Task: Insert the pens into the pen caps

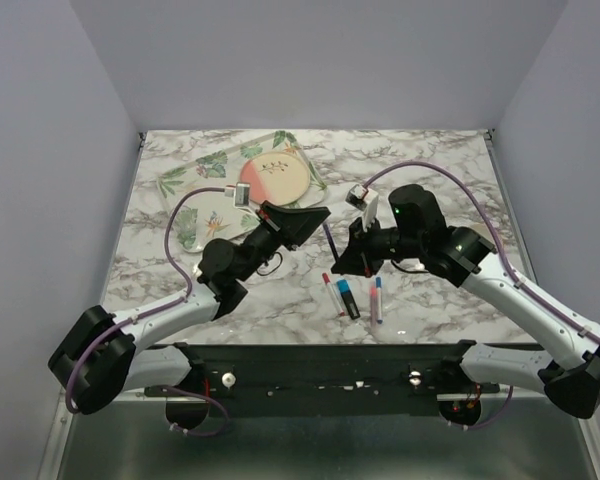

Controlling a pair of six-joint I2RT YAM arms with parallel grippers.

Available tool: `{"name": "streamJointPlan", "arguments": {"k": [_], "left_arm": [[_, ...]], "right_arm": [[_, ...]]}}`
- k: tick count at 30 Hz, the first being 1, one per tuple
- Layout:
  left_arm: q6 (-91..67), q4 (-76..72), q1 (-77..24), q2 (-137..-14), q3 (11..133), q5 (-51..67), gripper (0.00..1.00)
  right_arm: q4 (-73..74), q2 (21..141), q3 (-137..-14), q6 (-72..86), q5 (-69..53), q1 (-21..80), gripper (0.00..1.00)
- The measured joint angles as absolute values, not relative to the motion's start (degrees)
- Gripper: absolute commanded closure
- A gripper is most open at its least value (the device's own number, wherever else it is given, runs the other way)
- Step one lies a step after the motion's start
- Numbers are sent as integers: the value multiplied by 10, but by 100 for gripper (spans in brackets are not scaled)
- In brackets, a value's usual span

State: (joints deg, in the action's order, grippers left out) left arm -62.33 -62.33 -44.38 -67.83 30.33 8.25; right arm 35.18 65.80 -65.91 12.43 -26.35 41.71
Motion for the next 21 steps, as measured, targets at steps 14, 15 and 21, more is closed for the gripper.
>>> {"name": "streamJointPlan", "arguments": {"k": [14,15,21], "left_arm": [[-556,-285,-362,-662,460,270,100],[-546,-253,-354,-665,472,280,100],[-492,-124,-320,-690,524,291,100]], "right_arm": [[-88,522,-438,225,-292,381,25],[-106,504,-420,230,-292,380,18],[-97,392,-326,267,-287,379,10]]}}
